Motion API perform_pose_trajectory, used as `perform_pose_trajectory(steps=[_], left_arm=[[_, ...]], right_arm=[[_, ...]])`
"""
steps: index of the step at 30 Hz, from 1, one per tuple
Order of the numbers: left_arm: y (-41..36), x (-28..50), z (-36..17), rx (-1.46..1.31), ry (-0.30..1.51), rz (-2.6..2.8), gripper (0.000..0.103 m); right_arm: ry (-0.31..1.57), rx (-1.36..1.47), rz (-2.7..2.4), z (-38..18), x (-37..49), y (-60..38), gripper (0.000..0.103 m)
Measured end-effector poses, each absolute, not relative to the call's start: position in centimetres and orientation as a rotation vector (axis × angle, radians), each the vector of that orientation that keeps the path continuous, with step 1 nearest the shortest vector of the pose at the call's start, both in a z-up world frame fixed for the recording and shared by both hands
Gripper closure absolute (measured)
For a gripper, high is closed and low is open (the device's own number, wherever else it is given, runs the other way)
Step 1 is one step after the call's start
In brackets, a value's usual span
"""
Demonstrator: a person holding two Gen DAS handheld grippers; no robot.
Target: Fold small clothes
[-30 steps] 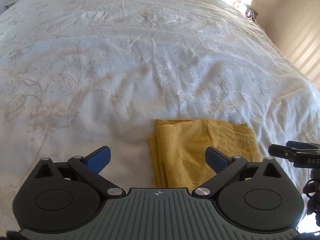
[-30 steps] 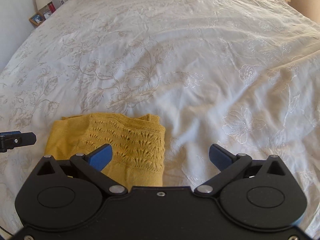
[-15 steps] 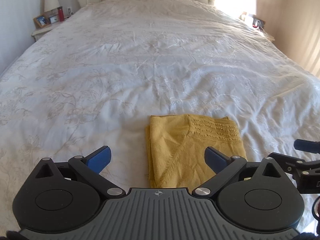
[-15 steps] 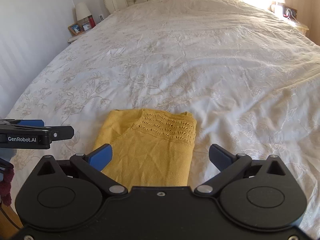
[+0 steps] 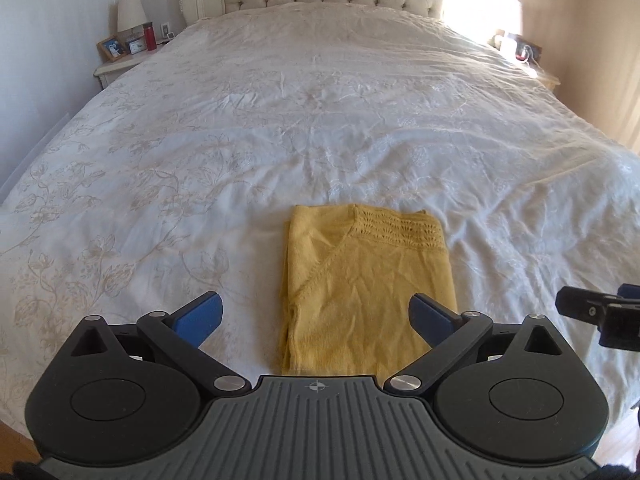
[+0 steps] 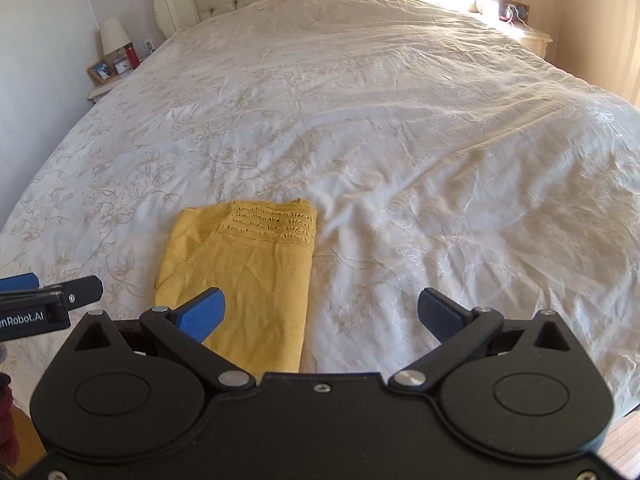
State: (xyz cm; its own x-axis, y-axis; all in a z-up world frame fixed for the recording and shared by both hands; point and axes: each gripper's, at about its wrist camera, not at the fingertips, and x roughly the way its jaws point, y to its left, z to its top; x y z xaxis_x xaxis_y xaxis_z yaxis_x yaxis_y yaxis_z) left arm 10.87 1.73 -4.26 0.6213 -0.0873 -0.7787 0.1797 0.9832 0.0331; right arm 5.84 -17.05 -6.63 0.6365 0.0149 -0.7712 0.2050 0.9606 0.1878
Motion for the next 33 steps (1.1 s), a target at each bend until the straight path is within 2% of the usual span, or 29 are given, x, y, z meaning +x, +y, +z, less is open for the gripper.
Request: perform_pose_trajectory(steps=[11, 33], left_arm=[[1.9, 7.2, -4.4, 0.148, 0.956, -0.092, 0.002], [3.4, 4.0, -3.6, 0.143, 0.968, -0.108, 0.003]], right_arm=[[0.907, 0.372, -0.062, -6.3, 2.1, -16.2, 0.001], [0.897, 0.341, -0.086, -6.1, -1.3, -14.1, 0.001]])
